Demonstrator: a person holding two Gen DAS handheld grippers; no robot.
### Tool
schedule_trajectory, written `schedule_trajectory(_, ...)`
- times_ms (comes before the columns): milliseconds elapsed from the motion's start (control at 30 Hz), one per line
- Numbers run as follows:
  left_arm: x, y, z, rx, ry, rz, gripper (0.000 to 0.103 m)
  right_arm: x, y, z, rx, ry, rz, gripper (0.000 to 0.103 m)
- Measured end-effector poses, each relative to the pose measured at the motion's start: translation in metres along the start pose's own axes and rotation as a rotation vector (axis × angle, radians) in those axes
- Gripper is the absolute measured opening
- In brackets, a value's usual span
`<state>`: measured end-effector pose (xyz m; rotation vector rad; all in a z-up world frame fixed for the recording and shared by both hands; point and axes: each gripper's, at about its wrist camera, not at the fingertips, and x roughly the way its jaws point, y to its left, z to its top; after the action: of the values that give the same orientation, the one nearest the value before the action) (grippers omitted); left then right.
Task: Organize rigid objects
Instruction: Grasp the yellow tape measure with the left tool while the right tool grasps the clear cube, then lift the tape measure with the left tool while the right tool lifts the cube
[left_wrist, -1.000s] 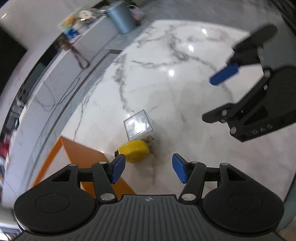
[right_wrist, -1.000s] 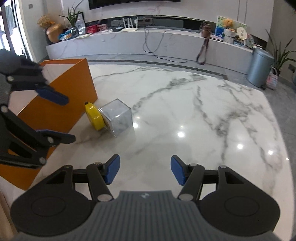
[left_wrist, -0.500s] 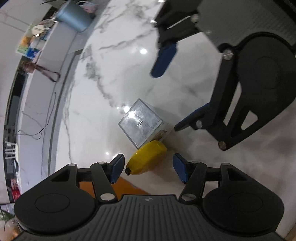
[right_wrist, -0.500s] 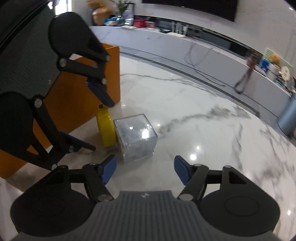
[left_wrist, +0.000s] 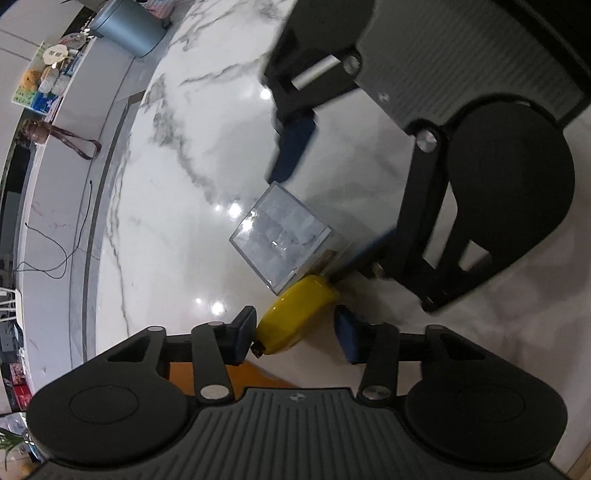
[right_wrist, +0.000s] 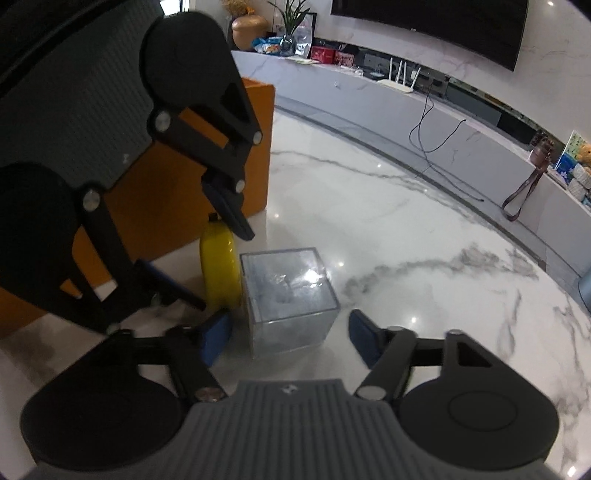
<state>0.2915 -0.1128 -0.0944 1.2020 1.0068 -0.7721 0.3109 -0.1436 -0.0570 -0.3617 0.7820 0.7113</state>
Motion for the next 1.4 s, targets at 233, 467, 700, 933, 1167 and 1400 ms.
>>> schedule_trajectory(233, -0.008, -0.002, 0.0, -0.077, -0.023, -0.047, 0.034, -0.013, 0.002, -0.011, 0.037, 0.032, -0.034, 0.05)
schedule_trajectory(467, -0.013, -0.015, 0.001, -0.13, -0.04, -0.112, 0.024, -0.034, 0.008, -0.028, 0.057, 0.075, -0.041, 0.051)
schedule_trajectory(700, -0.009, -0.016, 0.003, -0.162, -0.059, -0.102, 0.033, -0.031, 0.009, -0.026, 0.057, 0.066, -0.061, 0.057)
schedule_trajectory(933, -0.009, -0.016, 0.004, -0.172, -0.074, -0.096, 0.028, -0.025, 0.006, -0.021, 0.081, 0.047, -0.034, 0.056)
schedule_trajectory(1167, -0.015, -0.024, 0.001, -0.176, -0.081, -0.079, 0.022, -0.027, 0.01, -0.019, 0.082, 0.072, -0.035, 0.048)
schedule_trajectory(1400, -0.031, -0.032, -0.003, -0.208, -0.124, -0.048, 0.022, -0.04, 0.02, -0.018, 0.06, 0.113, -0.064, 0.048)
